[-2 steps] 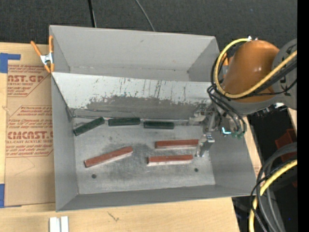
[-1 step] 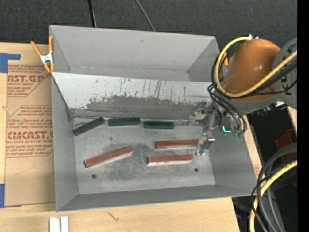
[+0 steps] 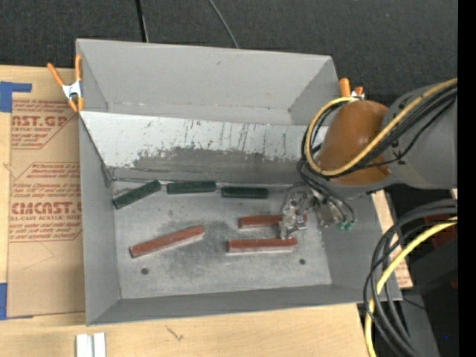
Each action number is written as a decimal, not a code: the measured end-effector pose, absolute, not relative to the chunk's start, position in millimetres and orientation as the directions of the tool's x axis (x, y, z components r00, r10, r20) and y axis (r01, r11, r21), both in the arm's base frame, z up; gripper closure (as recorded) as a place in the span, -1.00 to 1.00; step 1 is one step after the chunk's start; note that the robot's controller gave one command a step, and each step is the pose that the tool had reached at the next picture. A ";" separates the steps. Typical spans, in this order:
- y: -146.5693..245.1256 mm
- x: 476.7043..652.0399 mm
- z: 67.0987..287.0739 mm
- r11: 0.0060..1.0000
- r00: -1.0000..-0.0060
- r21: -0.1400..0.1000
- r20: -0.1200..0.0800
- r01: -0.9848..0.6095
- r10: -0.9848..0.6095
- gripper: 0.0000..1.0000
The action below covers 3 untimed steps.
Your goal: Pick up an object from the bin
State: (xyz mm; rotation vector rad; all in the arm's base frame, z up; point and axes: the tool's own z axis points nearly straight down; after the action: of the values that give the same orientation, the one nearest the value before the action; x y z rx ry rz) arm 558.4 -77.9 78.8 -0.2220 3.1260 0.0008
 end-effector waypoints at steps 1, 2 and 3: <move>-79.9 553.9 75.5 0.990 -0.990 -0.001 0.006 -0.142 -0.142 -1.00; -79.9 554.6 75.6 0.990 -0.990 -0.002 0.003 -0.142 -0.142 -1.00; -18.5 596.1 77.7 0.984 -0.984 -0.005 -0.013 -0.179 -0.179 1.00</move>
Offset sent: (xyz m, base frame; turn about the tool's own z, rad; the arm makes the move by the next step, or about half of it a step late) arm 0.0000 0.0000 0.0000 0.0000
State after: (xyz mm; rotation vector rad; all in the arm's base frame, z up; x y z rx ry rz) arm 596.1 -18.5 77.7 -0.2819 3.1159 -0.0063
